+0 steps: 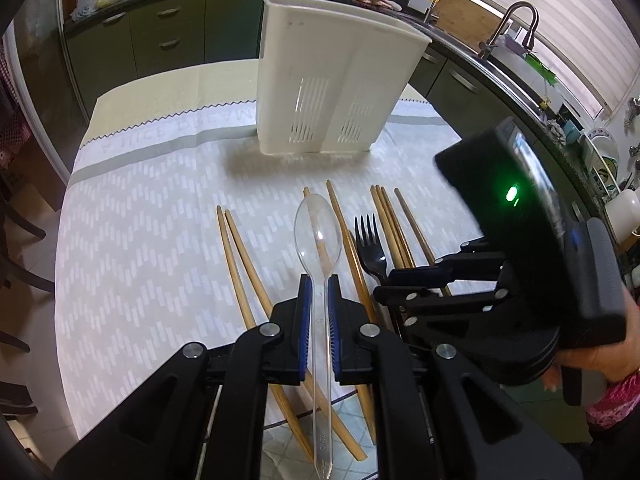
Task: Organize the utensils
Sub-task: 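Lower the right gripper onto the black fork and close on it, then lift the spoon with the left gripper into the caddy while the right gripper carries the fork there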
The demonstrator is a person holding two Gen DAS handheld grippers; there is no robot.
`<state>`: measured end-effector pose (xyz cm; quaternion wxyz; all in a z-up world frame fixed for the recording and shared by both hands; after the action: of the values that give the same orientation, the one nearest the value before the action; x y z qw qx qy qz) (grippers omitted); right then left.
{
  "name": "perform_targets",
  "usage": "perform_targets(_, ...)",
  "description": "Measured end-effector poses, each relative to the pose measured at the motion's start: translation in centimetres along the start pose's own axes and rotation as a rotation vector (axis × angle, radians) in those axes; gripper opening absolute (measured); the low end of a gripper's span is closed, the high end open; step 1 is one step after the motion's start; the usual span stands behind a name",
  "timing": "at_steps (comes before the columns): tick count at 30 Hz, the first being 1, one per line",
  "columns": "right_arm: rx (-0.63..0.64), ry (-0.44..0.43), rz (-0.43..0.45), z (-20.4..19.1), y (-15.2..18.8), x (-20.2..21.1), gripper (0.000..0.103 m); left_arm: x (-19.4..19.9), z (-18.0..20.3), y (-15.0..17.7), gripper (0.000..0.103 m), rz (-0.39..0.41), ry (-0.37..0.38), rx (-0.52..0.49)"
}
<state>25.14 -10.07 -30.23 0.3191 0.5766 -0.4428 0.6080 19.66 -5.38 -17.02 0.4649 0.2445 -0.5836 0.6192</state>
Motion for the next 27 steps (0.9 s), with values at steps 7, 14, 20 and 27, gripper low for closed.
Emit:
perform_targets(7, 0.000, 0.013, 0.057, -0.5, -0.6, -1.4, 0.012, 0.3, 0.0, -0.1, 0.008, 0.012, -0.006, 0.005)
perform_targets(14, -0.039, -0.084, 0.150, -0.5, -0.9, -0.8, 0.010, 1.5, -0.6, -0.9, 0.008, 0.044, -0.012, 0.022)
perform_targets(20, -0.079, -0.187, 0.322, -0.4, -1.9, 2.7, 0.010, 4.5, 0.0, -4.3, 0.008, 0.154, 0.025, 0.032)
perform_targets(27, -0.118, -0.245, 0.517, 2.0, -2.7, 8.1, 0.010, 10.1, 1.6, -12.3, 0.008, 0.393, 0.047, 0.027)
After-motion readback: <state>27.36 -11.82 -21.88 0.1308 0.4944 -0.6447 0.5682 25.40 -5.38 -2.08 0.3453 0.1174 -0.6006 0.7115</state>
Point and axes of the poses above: each gripper's, at about its wrist camera, not at the fingertips, and x roughly against the way its jaws point, z to its right, y to its underside, the point moved 9 cm from there along -x, roughly the way its jaws point
